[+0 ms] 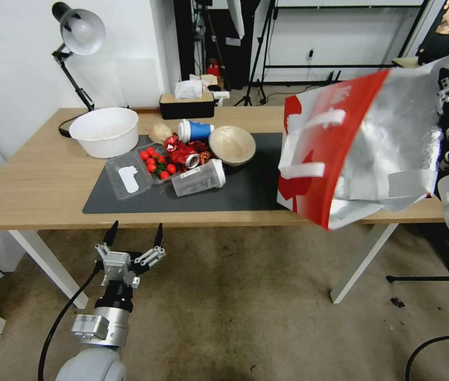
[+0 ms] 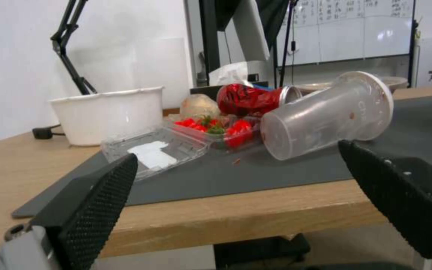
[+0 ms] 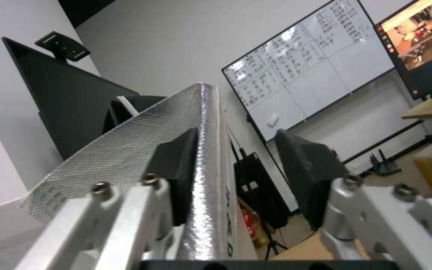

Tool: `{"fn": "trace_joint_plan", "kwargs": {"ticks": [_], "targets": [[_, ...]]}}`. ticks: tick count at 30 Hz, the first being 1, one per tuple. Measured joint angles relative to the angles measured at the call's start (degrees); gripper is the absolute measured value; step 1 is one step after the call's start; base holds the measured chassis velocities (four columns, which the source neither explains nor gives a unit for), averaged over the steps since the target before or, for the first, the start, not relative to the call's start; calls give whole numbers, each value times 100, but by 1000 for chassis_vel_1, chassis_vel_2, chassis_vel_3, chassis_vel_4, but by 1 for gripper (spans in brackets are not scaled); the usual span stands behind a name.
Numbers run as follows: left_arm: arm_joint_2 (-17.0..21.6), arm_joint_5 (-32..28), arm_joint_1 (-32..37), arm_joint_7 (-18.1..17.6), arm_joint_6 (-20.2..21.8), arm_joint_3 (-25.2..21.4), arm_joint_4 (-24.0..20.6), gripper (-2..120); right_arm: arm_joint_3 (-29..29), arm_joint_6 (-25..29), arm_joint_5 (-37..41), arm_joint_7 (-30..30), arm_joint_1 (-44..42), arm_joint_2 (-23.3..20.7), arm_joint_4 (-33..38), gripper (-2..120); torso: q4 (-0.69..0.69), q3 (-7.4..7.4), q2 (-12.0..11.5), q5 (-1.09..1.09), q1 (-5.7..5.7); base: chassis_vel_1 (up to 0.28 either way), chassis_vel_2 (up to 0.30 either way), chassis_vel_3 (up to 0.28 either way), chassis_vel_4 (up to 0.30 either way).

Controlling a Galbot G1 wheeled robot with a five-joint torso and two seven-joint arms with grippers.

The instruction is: Pick up the food delivery bag from the floor and place it on the table.

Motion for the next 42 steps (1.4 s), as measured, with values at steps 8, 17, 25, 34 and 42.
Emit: {"fn": "trace_joint_plan", "kwargs": {"ticks": [8,17,25,34,42], "targets": [[23,0,-3,-3,-5,2,4,100,38,-14,-98,-222,-107,9,-9,73,0,0,0,1,0,0,0,0,0],[34,-5,8,-6,-11,0,2,100,44,-22,-143,-403,-182,22,30,100,0,0,0,0,0,0,0,0,0],[37,-10,-8,-7,-14,14,29,100,112,-28,-167,-496,-275,64,103,100,0,0,0,0,0,0,0,0,0],[43,-27,-32,20,-54,18,62,100,254,-51,-362,-650,-531,218,296,100,0,0,0,1,0,0,0,0,0],[43,-46,-31,23,-81,-1,72,100,457,145,-1146,-1316,-1173,486,748,100,0,0,0,0,0,0,0,0,0]]}}
